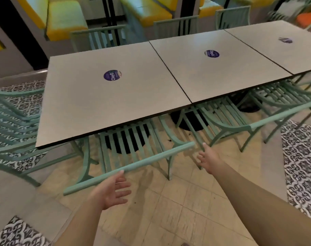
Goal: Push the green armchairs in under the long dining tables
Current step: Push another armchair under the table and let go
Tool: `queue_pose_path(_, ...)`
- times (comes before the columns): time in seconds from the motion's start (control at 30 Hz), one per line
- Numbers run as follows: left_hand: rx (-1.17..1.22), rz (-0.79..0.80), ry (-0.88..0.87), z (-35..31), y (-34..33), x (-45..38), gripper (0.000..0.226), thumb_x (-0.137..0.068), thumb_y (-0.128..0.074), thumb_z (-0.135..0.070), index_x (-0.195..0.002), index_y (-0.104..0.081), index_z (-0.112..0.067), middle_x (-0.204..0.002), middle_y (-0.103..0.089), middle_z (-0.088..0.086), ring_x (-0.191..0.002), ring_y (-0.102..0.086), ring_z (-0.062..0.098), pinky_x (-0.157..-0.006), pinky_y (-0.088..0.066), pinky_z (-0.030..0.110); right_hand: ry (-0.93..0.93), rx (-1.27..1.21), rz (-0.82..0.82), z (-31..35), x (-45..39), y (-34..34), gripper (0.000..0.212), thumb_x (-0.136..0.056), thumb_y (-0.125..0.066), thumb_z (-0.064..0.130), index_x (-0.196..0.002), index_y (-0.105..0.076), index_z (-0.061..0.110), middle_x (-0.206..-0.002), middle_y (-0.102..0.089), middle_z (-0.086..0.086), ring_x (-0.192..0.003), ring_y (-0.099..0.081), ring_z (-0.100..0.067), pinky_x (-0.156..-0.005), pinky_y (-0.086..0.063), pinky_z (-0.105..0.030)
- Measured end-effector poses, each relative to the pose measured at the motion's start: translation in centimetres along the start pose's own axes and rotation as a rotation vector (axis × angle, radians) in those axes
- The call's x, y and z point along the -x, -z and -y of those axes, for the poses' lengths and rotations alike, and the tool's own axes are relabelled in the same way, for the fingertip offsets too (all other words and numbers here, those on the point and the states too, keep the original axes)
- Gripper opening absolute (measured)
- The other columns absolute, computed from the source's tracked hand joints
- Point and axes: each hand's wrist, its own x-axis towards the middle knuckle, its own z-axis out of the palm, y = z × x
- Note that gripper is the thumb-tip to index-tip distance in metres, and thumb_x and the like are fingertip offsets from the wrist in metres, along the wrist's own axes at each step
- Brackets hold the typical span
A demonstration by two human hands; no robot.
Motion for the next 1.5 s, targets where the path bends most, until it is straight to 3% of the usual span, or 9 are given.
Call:
queue_pose_path(0.13, -0.134, 0.134, -0.078, -3.5, -7.5, 0.7, 0.049, -0.092, -0.056, -0.049, -0.123, -0.057, -0.011, -0.122, -0.063, 0.012, -0.110, -0.061, 0.034, -0.084, -0.049, 0.052, 0.039, -0.074, -0.051, 1.9, -0.4, 6.9, 0.057, -0.099, -0.044, 0.042, -0.144, -0.037, 0.007, -0.147, -0.041, -0.017, -0.136, -0.040, -0.034, -0.112, -0.033, -0.048)
queue_pose_path(0.27, -0.152, 0.188, -0.144, -5.8, -16.2, 2.0, 0.044, -0.094, -0.055, -0.048, -0.121, -0.056, -0.013, -0.122, -0.065, 0.013, -0.113, -0.060, 0.036, -0.084, -0.051, 0.050, 0.062, -0.152, -0.088, 3.9, -2.2, 15.3, 0.061, -0.099, -0.043, 0.044, -0.148, -0.030, 0.010, -0.147, -0.040, -0.018, -0.132, -0.044, -0.032, -0.101, -0.038, -0.046)
queue_pose_path(0.63, -0.122, 0.180, -0.125, -1.7, -44.0, -0.8, 0.056, -0.097, -0.053, -0.043, -0.140, -0.043, -0.008, -0.123, -0.058, 0.014, -0.109, -0.058, 0.032, -0.083, -0.049, 0.047, 0.081, -0.292, -0.198, 13.7, -9.3, 39.4, 0.060, -0.101, -0.040, 0.041, -0.151, -0.023, 0.013, -0.152, -0.033, -0.018, -0.136, -0.037, -0.034, -0.105, -0.035, -0.047)
queue_pose_path(0.87, 0.000, 0.222, -0.086, -5.0, -56.9, -5.4, 0.074, -0.094, -0.051, -0.055, -0.147, -0.031, -0.007, -0.140, -0.050, 0.020, -0.119, -0.055, 0.037, -0.090, -0.051, 0.053, 0.100, -0.350, -0.135, 21.6, -16.9, 41.7, 0.062, -0.099, -0.043, 0.042, -0.151, -0.022, 0.014, -0.152, -0.032, -0.019, -0.137, -0.036, -0.033, -0.104, -0.037, -0.045)
queue_pose_path(1.0, 0.102, 0.283, 0.040, -4.9, -62.3, -8.9, 0.070, -0.076, -0.064, -0.068, -0.104, -0.053, -0.005, -0.108, -0.061, 0.013, -0.072, -0.060, 0.026, -0.063, -0.054, 0.040, 0.089, -0.344, -0.088, 25.5, -22.5, 41.4, 0.066, -0.098, -0.046, 0.043, -0.152, -0.021, 0.014, -0.152, -0.030, -0.019, -0.137, -0.036, -0.034, -0.109, -0.036, -0.049)
queue_pose_path(1.13, 0.305, 0.244, 0.064, -4.3, -65.4, -10.3, 0.068, -0.085, -0.062, -0.058, -0.123, -0.044, -0.006, -0.117, -0.060, 0.021, -0.095, -0.063, 0.037, -0.073, -0.057, 0.052, 0.063, -0.308, -0.053, 28.1, -26.2, 42.4, 0.063, -0.099, -0.046, 0.039, -0.151, -0.023, 0.013, -0.153, -0.029, -0.019, -0.136, -0.036, -0.035, -0.108, -0.036, -0.051)
queue_pose_path(1.27, 0.526, 0.100, 0.038, -4.9, -67.5, -10.3, 0.054, -0.092, -0.060, -0.045, -0.120, -0.047, -0.001, -0.098, -0.055, 0.021, -0.085, -0.059, 0.036, -0.076, -0.056, 0.051, 0.024, -0.291, -0.072, 31.1, -29.1, 44.5, 0.060, -0.098, -0.048, 0.038, -0.151, -0.024, 0.019, -0.154, -0.025, -0.017, -0.137, -0.035, -0.034, -0.089, -0.044, -0.045)
queue_pose_path(1.4, 0.689, -0.058, -0.070, -5.5, -68.7, -10.6, 0.042, -0.097, -0.055, -0.037, -0.109, -0.051, 0.003, -0.087, -0.051, 0.018, -0.072, -0.054, 0.029, -0.047, -0.056, 0.032, 0.007, -0.248, -0.123, 34.5, -34.1, 48.1, 0.056, -0.095, -0.052, 0.038, -0.146, -0.033, 0.021, -0.147, -0.035, -0.014, -0.127, -0.044, -0.031, -0.080, -0.046, -0.045)
queue_pose_path(1.5, 0.829, -0.222, -0.160, -5.7, -69.2, -10.1, 0.027, -0.100, -0.052, -0.026, -0.103, -0.049, 0.000, -0.087, -0.051, 0.018, -0.072, -0.054, 0.030, -0.041, -0.053, 0.032, -0.006, -0.211, -0.088, 36.7, -36.6, 50.0, 0.044, -0.097, -0.052, 0.032, -0.136, -0.042, 0.015, -0.132, -0.049, -0.012, -0.103, -0.054, -0.024, -0.085, -0.046, -0.045)
